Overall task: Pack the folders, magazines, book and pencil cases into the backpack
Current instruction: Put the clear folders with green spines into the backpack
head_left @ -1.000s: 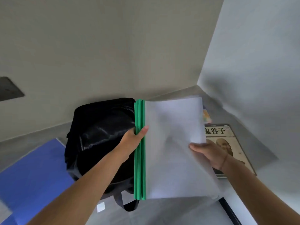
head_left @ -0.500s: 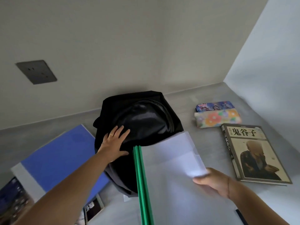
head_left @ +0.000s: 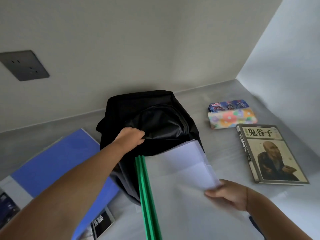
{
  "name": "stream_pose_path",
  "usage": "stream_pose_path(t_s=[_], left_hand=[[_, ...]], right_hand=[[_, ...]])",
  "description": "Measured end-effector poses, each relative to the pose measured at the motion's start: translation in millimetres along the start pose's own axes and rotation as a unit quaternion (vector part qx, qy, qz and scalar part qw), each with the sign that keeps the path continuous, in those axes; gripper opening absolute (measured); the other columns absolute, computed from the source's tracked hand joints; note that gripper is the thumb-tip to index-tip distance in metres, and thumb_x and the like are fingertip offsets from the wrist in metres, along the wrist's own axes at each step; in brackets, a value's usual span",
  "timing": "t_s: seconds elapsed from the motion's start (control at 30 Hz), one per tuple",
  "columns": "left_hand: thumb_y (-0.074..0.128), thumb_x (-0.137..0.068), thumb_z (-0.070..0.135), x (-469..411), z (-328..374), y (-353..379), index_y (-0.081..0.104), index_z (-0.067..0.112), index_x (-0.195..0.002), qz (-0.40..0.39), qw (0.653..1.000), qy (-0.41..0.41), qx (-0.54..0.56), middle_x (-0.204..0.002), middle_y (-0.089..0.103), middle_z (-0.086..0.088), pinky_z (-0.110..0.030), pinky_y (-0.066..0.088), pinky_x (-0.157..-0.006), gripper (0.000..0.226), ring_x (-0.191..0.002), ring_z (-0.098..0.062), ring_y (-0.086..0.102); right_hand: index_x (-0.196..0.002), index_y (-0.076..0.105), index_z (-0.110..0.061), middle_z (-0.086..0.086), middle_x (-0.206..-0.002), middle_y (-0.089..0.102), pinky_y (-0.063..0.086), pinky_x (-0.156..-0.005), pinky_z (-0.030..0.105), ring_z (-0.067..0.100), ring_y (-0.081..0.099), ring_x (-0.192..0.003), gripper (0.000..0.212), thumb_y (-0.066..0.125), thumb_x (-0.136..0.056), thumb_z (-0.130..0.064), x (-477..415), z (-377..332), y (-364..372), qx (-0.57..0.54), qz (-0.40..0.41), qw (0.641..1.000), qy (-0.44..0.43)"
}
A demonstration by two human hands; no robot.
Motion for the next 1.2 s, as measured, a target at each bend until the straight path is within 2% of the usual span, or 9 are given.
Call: stream_pose_path(t_s=[0.13, 0.23, 0.3, 0.5, 0.67, 0.9, 1.03, 1.13, 1.2], left_hand=[[0.048, -0.094, 0.037, -1.1, -5.1, -24.8, 0.066, 0.012, -0.096, 0.043, 0.994, -0.045, 0.093, -0.089, 0.069, -0.011, -0.033, 0.045, -0.07, 0.031, -0.086, -0.031, 0.064], [0.05, -0.094, 0.037, 3.1, -9.1, -30.4, 0.066, 0.012, -0.084, 0.05, 0.988, -0.066, 0.133, -0.078, 0.066, -0.007, -0.031, 0.045, -0.065, 0.032, -0.077, -0.026, 0.063], [0.05, -0.093, 0.037, 4.6, -10.0, -32.8, 0.065, 0.013, -0.082, 0.055, 0.985, -0.074, 0.144, -0.075, 0.065, -0.005, -0.031, 0.046, -0.065, 0.031, -0.074, -0.024, 0.063], [0.053, -0.092, 0.035, 8.2, -6.3, -39.9, 0.068, 0.014, -0.085, 0.067, 0.973, -0.096, 0.197, -0.074, 0.065, -0.002, -0.031, 0.049, -0.067, 0.027, -0.073, -0.021, 0.061], [0.054, -0.092, 0.033, 10.7, -3.6, -43.5, 0.063, 0.012, -0.076, 0.08, 0.971, -0.1, 0.202, -0.057, 0.049, 0.006, -0.027, 0.038, -0.058, 0.028, -0.062, -0.018, 0.052], [0.052, -0.093, 0.035, 14.8, 4.5, -37.4, 0.063, 0.006, -0.08, 0.075, 0.979, -0.081, 0.173, -0.071, 0.062, -0.007, -0.031, 0.042, -0.061, 0.034, -0.068, -0.023, 0.058], [0.052, -0.093, 0.036, 16.6, 7.7, -28.5, 0.065, 0.008, -0.087, 0.076, 0.976, -0.092, 0.184, -0.08, 0.066, -0.006, -0.036, 0.05, -0.069, 0.031, -0.074, -0.022, 0.061], [0.054, -0.093, 0.034, 17.6, 6.1, -24.0, 0.067, 0.01, -0.091, 0.104, 0.965, -0.112, 0.214, -0.085, 0.067, -0.004, -0.032, 0.049, -0.07, 0.027, -0.08, -0.021, 0.061], [0.055, -0.093, 0.033, 17.6, 6.5, -21.5, 0.068, 0.011, -0.094, 0.111, 0.96, -0.118, 0.228, -0.087, 0.067, -0.003, -0.032, 0.049, -0.07, 0.026, -0.081, -0.021, 0.062]], right_hand=[[-0.105, 0.07, -0.003, 0.019, -0.105, 0.071, 0.056, -0.077, 0.035, 0.027, 0.071, -0.084, 0.025, 0.069, -0.08, -0.004, -10.9, -11.0, 20.4, 0.029, -0.013, 0.999, 0.023], [-0.106, 0.071, -0.007, 0.015, -0.109, 0.071, 0.052, -0.094, 0.041, 0.031, 0.067, -0.102, 0.044, 0.076, -0.072, -0.034, -22.4, -22.3, 23.3, 0.065, 0.012, 0.997, 0.045], [-0.105, 0.072, -0.007, 0.014, -0.106, 0.072, 0.05, -0.097, 0.044, 0.032, 0.067, -0.103, 0.052, 0.066, -0.078, -0.052, -28.2, -25.7, 18.3, 0.07, 0.059, 0.995, 0.049], [-0.102, 0.069, -0.002, 0.017, -0.096, 0.074, 0.054, -0.089, 0.043, 0.029, 0.07, -0.084, 0.038, 0.063, -0.087, -0.036, -31.0, -24.6, 8.1, 0.08, 0.09, 0.992, 0.033], [-0.089, 0.071, -0.007, 0.005, -0.073, 0.074, 0.056, -0.066, 0.027, 0.016, 0.07, -0.062, 0.027, 0.06, -0.09, -0.032, -35.9, -39.2, 13.6, 0.077, 0.068, 0.994, 0.021], [-0.104, 0.066, -0.002, 0.009, -0.083, 0.059, 0.04, -0.072, 0.025, 0.019, 0.055, -0.075, 0.036, 0.057, -0.091, -0.034, -53.8, -72.2, 9.0, 0.13, 0.203, 0.967, -0.076], [-0.073, 0.051, -0.016, 0.004, -0.065, 0.039, 0.028, -0.055, 0.028, 0.019, 0.035, -0.059, 0.028, 0.061, -0.086, -0.038, -59.2, -94.3, 17.3, 0.169, 0.222, 0.956, -0.093], [-0.056, 0.025, -0.021, -0.002, -0.057, 0.024, 0.016, -0.053, 0.03, 0.016, 0.021, -0.052, 0.051, 0.066, -0.083, -0.035, -39.6, -96.8, 13.1, 0.158, 0.222, 0.954, -0.126], [-0.056, 0.039, -0.009, -0.001, -0.059, 0.028, 0.019, -0.055, 0.028, 0.014, 0.025, -0.054, 0.047, 0.067, -0.082, -0.037, -13.9, -82.4, 11.0, 0.167, 0.199, 0.957, -0.127]])
Point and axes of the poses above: each hand's wrist, its own x-axis away from the middle knuckle, its own y-axis out of the palm, z = x × y, the point moved 5 cm from there along -x, towards the middle knuckle
